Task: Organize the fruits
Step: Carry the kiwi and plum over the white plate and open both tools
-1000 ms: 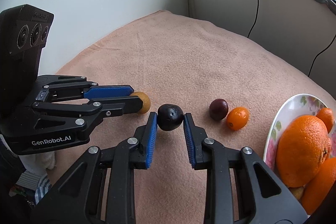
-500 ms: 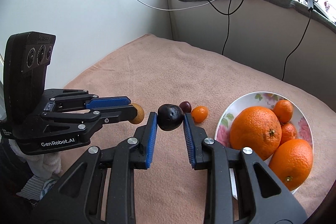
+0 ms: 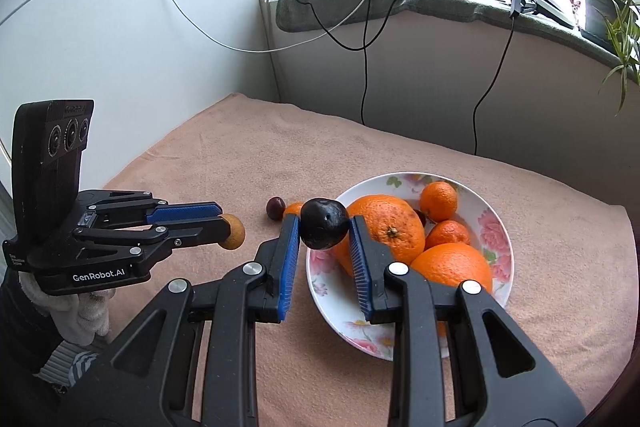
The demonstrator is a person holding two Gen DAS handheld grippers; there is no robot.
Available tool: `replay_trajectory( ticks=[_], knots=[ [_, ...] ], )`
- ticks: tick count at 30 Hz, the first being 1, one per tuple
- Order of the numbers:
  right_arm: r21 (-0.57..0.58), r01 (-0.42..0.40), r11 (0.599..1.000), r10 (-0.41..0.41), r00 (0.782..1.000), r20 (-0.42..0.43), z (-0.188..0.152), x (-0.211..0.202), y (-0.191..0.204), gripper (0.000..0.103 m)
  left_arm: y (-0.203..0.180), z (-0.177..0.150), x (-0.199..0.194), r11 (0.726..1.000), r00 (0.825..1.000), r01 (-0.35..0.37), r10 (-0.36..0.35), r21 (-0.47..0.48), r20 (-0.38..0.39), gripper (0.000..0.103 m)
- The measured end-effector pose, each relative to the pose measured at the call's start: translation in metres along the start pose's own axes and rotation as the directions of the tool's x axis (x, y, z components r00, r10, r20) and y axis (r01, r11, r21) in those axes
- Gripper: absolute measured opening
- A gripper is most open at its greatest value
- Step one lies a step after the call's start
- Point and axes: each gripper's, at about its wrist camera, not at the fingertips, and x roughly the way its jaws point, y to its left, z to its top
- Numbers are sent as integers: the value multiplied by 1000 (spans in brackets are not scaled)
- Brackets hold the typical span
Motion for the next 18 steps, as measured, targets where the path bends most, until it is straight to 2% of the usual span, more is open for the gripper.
replay_trajectory(
  ticks=[10,18],
  knots=[
    [63,57,996,-59,998,20,-1,-13,-42,27,-27,15,16,998,999,43,-43,38,0,18],
    [112,77,991,-79,997,13,2,-9,-73,27,-34,39,36,997,998,55,-56,61,8,18]
  ],
)
